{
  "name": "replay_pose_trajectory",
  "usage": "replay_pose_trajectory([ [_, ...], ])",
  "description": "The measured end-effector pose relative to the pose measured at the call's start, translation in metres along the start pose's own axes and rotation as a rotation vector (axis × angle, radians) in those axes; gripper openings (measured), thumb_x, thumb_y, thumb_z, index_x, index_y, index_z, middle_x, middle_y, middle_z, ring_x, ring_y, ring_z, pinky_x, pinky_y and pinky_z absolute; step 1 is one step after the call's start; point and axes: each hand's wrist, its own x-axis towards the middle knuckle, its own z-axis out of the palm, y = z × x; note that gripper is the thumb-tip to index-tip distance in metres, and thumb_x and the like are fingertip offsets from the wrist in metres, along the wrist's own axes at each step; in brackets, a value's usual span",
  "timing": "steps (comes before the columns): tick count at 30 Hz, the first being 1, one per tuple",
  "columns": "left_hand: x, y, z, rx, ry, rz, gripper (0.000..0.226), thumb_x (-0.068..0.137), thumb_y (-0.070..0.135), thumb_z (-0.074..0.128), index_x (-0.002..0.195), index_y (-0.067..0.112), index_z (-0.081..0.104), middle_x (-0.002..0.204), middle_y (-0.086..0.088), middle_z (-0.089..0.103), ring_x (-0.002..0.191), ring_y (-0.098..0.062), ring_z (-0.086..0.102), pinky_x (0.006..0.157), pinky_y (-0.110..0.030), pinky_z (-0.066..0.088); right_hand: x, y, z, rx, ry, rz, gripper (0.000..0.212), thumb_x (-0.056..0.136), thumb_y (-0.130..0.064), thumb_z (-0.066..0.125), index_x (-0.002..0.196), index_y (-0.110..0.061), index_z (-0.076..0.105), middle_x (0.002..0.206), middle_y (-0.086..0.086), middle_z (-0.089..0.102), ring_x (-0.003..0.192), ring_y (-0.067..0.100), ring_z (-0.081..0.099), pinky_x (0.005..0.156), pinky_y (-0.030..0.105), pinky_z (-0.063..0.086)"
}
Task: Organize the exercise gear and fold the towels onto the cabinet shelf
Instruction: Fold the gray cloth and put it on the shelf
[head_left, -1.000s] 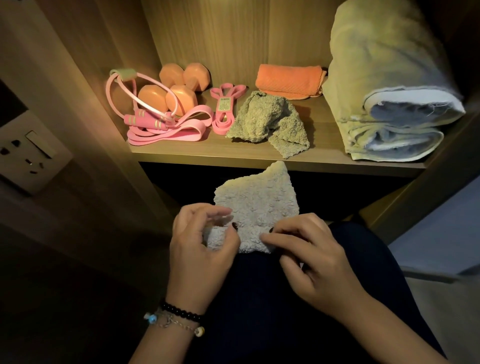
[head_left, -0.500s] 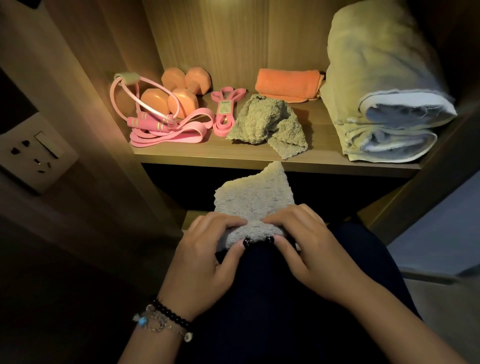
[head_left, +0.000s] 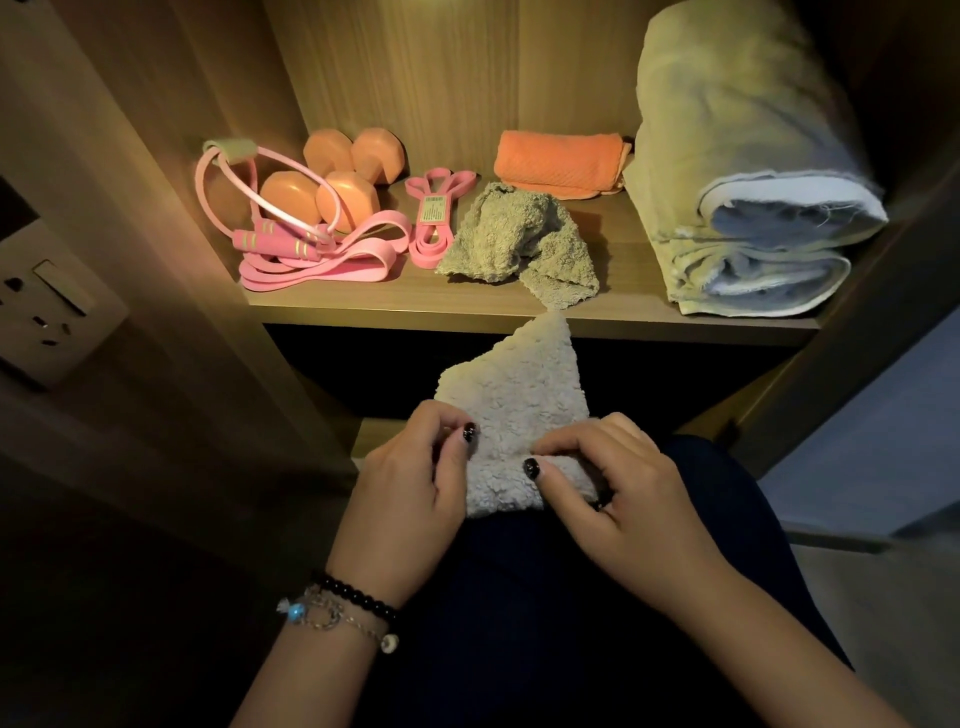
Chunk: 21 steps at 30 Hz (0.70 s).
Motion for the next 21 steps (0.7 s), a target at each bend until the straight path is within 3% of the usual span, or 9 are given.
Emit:
replay_pose_trajectory([
  [3, 0.007, -0.003, 0.002, 0.007, 0.014, -0.119, 0.01, 0.096, 0.018, 0.048, 0.099, 0.021, 0.058, 0.086, 0.015, 0.06, 0.079, 0.0, 0.057, 0.067, -0.021, 0.045, 0.002, -0.002, 0.001, -0.188, 0.089, -0.159, 0.013, 0.088, -0.017, 0.063, 0.098, -0.014, 0.07, 0.099, -0.001, 0.061, 0.093, 0.018, 0.055, 0.079, 0.036, 0.042],
  [6, 0.008, -0.005, 0.001, 0.018, 0.069, -0.178, 0.008, 0.096, 0.021, 0.05, 0.096, 0.024, 0.057, 0.086, 0.011, 0.061, 0.077, -0.003, 0.058, 0.065, -0.019, 0.043, -0.002, -0.001, 0.005, -0.25, 0.024, -0.379, 0.022, 0.085, -0.001, 0.061, 0.103, -0.006, 0.072, 0.101, 0.009, 0.064, 0.095, 0.025, 0.059, 0.079, 0.038, 0.042],
  [10, 0.005, -0.011, -0.009, -0.055, 0.145, -0.249, 0.005, 0.089, 0.032, 0.056, 0.094, 0.031, 0.057, 0.086, 0.012, 0.062, 0.08, 0.002, 0.058, 0.065, -0.019, 0.043, -0.005, 0.004, 0.007, -0.162, -0.059, -0.37, 0.031, 0.086, -0.005, 0.062, 0.117, -0.008, 0.068, 0.113, 0.007, 0.063, 0.106, 0.023, 0.058, 0.086, 0.038, 0.044],
  [15, -0.002, -0.013, -0.018, 0.049, 0.246, 0.037, 0.017, 0.088, 0.03, 0.062, 0.095, 0.015, 0.065, 0.102, 0.004, 0.053, 0.091, 0.002, 0.055, 0.075, -0.009, 0.044, 0.0, 0.006, 0.012, -0.114, -0.072, -0.332, 0.027, 0.092, -0.015, 0.062, 0.119, -0.011, 0.066, 0.115, 0.003, 0.062, 0.108, 0.019, 0.058, 0.085, 0.038, 0.045],
  [18, -0.007, -0.014, -0.019, 0.11, 0.18, 0.228, 0.024, 0.084, 0.034, 0.063, 0.096, 0.015, 0.07, 0.103, 0.003, 0.056, 0.1, -0.009, 0.053, 0.086, -0.023, 0.044, 0.005, 0.01, 0.014, -0.098, -0.069, -0.274, 0.03, 0.094, -0.016, 0.057, 0.122, -0.011, 0.064, 0.115, 0.001, 0.061, 0.106, 0.018, 0.056, 0.085, 0.038, 0.045],
  [21, -0.011, -0.017, -0.017, 0.158, 0.1, 0.235, 0.033, 0.083, 0.037, 0.063, 0.11, 0.02, 0.068, 0.11, 0.007, 0.055, 0.108, -0.011, 0.05, 0.092, -0.037, 0.046, 0.009, 0.012, 0.014, -0.071, -0.078, -0.231, 0.03, 0.095, -0.018, 0.052, 0.122, -0.01, 0.064, 0.112, 0.001, 0.06, 0.105, 0.017, 0.055, 0.087, 0.038, 0.046],
])
